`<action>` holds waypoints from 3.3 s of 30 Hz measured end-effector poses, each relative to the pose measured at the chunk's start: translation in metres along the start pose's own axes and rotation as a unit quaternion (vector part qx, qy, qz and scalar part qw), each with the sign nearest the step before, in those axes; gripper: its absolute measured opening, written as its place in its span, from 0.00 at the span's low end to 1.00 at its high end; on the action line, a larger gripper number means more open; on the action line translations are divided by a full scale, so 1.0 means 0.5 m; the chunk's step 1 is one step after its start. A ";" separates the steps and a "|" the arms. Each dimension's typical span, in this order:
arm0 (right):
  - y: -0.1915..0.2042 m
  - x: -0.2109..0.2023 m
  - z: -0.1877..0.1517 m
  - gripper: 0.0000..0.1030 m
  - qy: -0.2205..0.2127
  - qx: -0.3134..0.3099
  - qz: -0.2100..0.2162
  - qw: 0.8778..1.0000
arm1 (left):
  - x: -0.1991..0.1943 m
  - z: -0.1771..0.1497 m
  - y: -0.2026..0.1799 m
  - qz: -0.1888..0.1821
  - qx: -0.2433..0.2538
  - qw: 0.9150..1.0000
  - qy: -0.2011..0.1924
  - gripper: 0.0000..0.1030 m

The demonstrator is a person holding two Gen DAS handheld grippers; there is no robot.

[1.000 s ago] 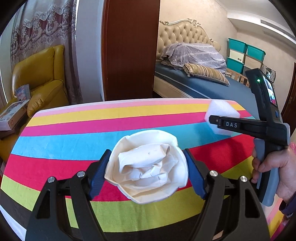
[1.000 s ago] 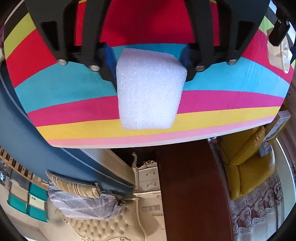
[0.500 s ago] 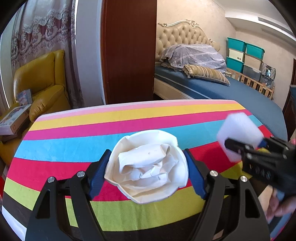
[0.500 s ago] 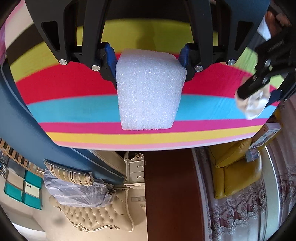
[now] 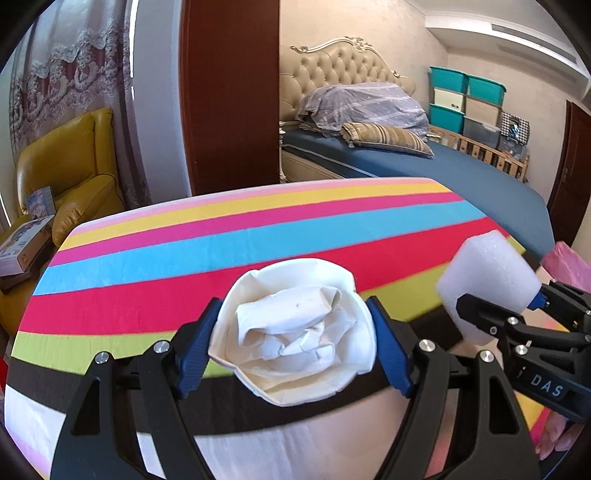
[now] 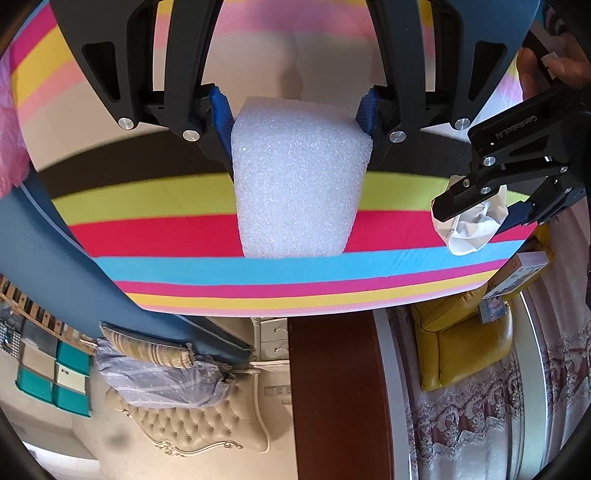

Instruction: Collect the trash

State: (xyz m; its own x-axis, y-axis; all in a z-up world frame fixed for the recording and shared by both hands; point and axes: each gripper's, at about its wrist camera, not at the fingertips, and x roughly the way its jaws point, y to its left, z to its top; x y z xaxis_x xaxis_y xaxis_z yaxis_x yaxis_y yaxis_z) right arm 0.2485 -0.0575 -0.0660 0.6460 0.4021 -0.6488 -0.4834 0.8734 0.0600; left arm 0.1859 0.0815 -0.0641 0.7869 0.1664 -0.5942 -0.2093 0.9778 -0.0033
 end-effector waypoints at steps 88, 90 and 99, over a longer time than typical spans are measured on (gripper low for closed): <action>-0.826 -0.413 -0.162 0.67 -0.131 0.181 -0.207 0.952 | 0.023 0.095 -0.882 -0.334 0.171 0.926 -0.041 0.90; -0.820 -0.424 -0.167 0.68 -0.136 0.181 -0.211 0.951 | 0.024 0.094 -0.863 -0.321 0.167 0.931 -0.045 0.95; -0.731 -0.499 -0.187 0.82 -0.151 0.187 -0.237 0.941 | -0.026 0.107 -0.748 -0.285 0.162 0.942 -0.075 0.95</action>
State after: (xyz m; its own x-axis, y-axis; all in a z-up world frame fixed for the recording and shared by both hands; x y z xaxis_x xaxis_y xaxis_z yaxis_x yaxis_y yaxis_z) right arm 0.2088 -0.5025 0.0031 0.9023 -0.0475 -0.4285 0.1071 0.9874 0.1161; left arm 0.2847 -0.2795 -0.0121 0.7953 -0.4055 -0.4507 0.4418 0.8967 -0.0271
